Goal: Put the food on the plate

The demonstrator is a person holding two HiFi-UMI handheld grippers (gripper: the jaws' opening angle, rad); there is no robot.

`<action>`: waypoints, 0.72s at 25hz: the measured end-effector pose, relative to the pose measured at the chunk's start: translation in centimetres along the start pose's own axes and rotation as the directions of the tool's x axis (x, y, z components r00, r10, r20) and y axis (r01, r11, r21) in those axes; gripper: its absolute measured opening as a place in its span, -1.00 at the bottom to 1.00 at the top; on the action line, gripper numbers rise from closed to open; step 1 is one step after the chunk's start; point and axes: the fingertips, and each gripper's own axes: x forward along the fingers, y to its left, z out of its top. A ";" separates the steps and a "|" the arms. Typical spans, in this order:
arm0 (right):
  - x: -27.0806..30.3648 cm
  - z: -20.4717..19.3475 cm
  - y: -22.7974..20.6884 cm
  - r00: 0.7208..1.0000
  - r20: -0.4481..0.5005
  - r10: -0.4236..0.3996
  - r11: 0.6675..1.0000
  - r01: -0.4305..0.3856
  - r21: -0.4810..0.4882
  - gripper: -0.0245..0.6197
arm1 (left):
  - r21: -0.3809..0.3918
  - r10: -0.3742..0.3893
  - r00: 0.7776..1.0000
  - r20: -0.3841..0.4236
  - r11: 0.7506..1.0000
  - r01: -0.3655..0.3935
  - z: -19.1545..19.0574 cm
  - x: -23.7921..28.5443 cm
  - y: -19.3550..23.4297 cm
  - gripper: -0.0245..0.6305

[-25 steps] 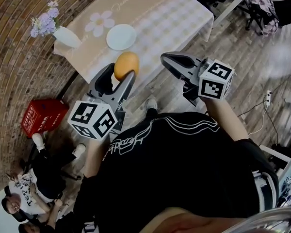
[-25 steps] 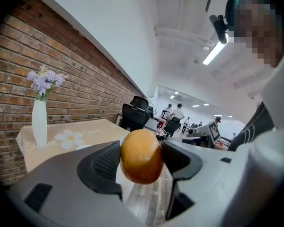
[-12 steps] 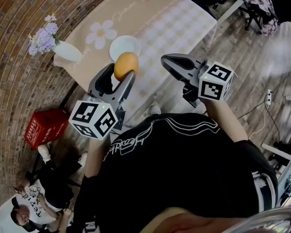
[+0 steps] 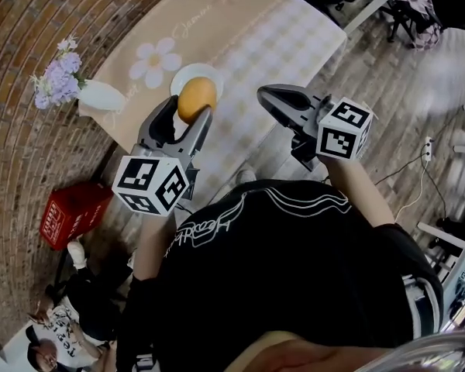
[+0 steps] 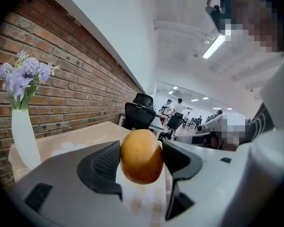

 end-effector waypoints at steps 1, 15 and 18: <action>0.1 -0.1 -0.3 1.000 -0.002 -0.004 1.000 0.004 0.006 -0.93 | 0.015 0.009 1.000 -0.007 1.000 -0.008 -0.2 0.4 0.4 -0.08; 0.8 -2.2 -4.5 0.998 -0.037 -0.044 0.994 0.047 0.094 -0.93 | 0.040 0.085 0.991 -0.100 0.996 -0.081 -3.6 5.7 5.6 -0.08; 0.8 -2.6 -5.2 0.998 -0.042 -0.053 0.992 0.057 0.114 -0.93 | 0.050 0.106 0.987 -0.122 0.994 -0.100 -4.6 6.6 7.0 -0.08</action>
